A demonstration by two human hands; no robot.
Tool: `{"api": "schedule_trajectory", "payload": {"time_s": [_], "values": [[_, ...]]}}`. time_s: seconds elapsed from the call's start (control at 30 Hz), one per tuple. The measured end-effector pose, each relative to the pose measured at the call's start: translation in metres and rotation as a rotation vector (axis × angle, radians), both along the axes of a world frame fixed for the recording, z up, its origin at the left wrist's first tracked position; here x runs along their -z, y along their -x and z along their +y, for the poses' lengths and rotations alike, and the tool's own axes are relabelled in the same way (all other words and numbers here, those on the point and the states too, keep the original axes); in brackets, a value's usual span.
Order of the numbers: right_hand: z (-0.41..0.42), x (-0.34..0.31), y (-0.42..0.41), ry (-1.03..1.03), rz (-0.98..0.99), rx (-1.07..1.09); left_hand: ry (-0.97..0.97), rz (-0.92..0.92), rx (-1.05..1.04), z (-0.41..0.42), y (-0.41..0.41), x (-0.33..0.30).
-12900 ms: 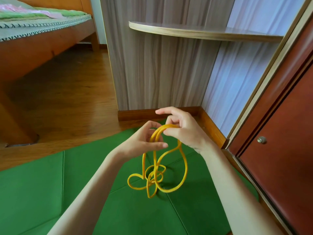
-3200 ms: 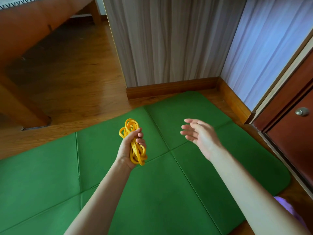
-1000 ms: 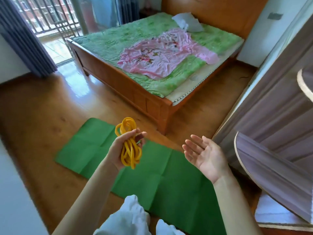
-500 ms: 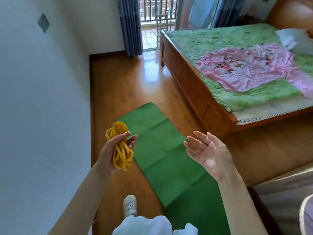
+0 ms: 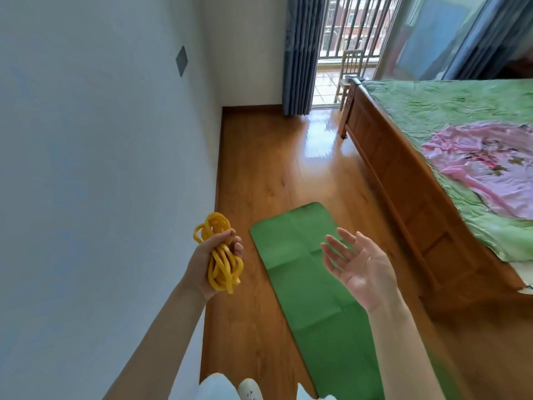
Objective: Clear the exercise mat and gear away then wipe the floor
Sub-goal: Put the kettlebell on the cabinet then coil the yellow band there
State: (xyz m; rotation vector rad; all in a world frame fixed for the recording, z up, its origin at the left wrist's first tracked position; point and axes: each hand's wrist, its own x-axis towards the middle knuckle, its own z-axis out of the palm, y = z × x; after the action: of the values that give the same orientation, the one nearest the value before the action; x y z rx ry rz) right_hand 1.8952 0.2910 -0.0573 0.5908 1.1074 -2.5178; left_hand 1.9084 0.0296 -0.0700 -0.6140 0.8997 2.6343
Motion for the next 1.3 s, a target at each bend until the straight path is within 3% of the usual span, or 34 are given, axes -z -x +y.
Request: {"api": "schedule_trajectory", "payload": {"time_s": [0.2,0.5,0.97,1.3], "values": [[-0.056,0.001,0.056,0.031,-0.036,-0.017,-0.042,0.001,-0.047,-0.039,0.041,0.004],[-0.119,0.012,0.174,-0.029,-0.013,-0.241,-0.041,-0.036,-0.181,-0.091,0.135,0.022],[-0.142,0.003,0.430,0.007,0.033,-0.301,0.019,-0.015,-0.225,-0.135,0.366,0.013],[-0.161,0.023,0.589,-0.033,0.044,-0.211,0.082,0.001,-0.110,-0.157,0.557,0.021]]}}
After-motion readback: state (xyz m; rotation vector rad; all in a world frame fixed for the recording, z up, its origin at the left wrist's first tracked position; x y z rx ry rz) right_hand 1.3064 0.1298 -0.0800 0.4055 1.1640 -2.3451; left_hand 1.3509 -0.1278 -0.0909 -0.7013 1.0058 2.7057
